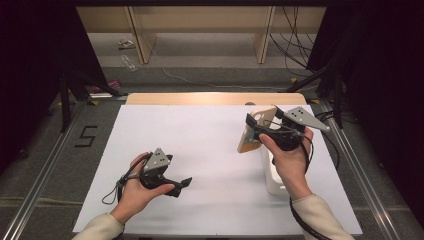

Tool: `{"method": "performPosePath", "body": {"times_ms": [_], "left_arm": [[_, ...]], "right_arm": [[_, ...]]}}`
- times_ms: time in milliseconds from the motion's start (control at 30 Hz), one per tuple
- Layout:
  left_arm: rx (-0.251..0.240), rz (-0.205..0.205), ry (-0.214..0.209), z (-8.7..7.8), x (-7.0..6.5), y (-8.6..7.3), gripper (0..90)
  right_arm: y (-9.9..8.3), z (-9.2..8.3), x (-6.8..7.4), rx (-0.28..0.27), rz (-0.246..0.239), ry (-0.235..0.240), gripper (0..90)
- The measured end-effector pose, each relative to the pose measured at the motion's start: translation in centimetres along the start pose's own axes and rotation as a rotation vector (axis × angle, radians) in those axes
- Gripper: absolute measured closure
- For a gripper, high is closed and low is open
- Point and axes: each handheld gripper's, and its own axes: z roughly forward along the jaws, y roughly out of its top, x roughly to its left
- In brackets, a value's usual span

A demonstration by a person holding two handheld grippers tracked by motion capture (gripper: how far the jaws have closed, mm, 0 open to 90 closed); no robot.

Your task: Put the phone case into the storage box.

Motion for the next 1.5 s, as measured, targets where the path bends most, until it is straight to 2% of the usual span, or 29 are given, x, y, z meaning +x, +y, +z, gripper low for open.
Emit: {"method": "performPosePath", "body": {"times_ms": [733,1500], "left_arm": [[-0.002,-0.002,0.0,0.0,0.0,0.0,0.0],[-0.003,-0.003,0.002,0.0,0.0,0.0,0.0]], "right_arm": [[1.0,-0.9,-1.0,-0.033,0.009,-0.034,12.0],[1.3,-1.2,-1.6,-0.044,0.016,-0.056,12.0]]}}
